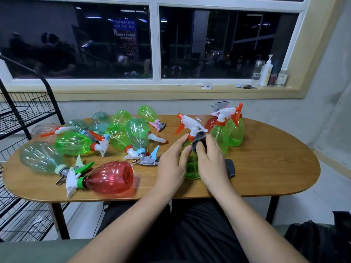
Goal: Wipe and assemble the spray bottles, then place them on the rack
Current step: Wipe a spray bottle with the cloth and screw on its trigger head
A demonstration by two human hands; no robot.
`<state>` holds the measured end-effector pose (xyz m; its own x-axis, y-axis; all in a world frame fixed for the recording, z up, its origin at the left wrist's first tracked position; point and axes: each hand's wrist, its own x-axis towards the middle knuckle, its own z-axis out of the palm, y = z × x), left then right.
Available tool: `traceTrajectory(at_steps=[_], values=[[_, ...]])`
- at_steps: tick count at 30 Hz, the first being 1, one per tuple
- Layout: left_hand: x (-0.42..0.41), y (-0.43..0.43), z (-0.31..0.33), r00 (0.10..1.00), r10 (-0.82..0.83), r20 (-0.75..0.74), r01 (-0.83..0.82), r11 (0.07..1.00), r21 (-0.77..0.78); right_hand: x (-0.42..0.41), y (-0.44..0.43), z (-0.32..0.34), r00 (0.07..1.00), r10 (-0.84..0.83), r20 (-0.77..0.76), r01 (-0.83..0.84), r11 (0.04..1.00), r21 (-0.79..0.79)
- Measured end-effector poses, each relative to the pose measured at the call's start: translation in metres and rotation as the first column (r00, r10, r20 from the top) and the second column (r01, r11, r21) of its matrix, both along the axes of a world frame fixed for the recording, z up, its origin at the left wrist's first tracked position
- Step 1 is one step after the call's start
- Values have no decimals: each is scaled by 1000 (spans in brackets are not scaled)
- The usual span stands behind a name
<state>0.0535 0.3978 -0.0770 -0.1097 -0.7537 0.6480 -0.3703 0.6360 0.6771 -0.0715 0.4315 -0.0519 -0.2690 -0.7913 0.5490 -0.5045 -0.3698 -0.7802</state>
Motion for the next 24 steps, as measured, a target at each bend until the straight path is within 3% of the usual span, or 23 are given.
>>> traceTrajectory(at_steps=[9, 24], values=[[-2, 3, 2, 998, -41, 46, 37, 996, 81, 2, 10, -21, 998, 12, -58, -10, 1000, 29], [0, 2, 0, 996, -26, 85, 17, 994, 111, -33, 22, -12, 990, 43, -133, 8, 933, 360]])
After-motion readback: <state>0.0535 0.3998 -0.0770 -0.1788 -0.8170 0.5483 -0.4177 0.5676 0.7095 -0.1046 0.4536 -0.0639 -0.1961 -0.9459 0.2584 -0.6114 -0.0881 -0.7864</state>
